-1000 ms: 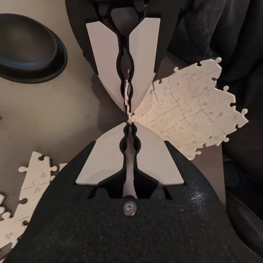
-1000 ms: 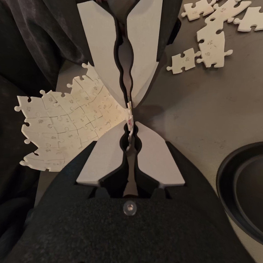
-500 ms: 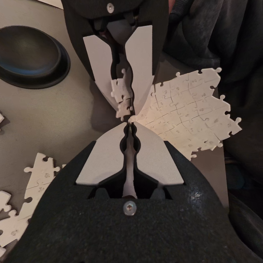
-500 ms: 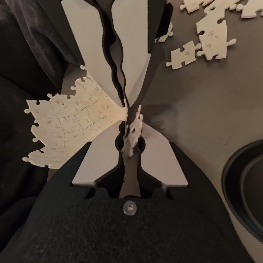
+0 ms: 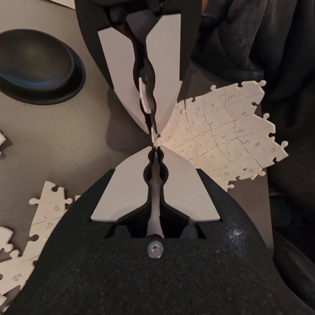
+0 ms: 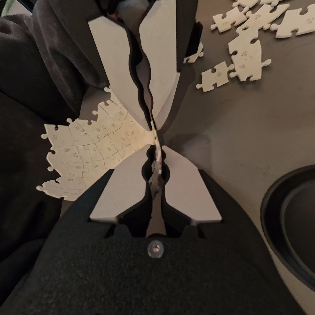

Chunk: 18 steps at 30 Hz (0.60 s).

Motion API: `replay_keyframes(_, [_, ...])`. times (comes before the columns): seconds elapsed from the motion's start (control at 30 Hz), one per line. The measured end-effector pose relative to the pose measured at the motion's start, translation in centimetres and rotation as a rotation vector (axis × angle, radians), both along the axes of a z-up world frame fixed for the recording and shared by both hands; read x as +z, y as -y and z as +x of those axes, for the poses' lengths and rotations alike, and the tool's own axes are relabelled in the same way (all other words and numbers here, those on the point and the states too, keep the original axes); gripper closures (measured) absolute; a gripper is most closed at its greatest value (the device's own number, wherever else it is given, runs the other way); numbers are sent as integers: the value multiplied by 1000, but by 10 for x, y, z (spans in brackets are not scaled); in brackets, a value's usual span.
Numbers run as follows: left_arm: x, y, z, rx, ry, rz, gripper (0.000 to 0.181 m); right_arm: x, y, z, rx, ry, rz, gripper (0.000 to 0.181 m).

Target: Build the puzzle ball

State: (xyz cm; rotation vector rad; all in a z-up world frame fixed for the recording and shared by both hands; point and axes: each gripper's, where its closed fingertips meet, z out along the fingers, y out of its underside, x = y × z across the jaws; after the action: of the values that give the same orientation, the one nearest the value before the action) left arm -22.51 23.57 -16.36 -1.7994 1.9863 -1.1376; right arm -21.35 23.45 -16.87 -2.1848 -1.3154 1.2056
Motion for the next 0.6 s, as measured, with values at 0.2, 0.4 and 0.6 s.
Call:
replay_keyframes(0.2, [-2,2,0,-11,-8,-3,178,6,-3,0,-14,-20,13,179])
replay_keyframes(0.4, [0,7,-3,-39,-10,-7,179,12,-9,9,-54,-25,31,170])
replay_keyframes(0.6, [1,11,-13,-69,-36,-19,179,-1,-11,29,-95,46,-36,163])
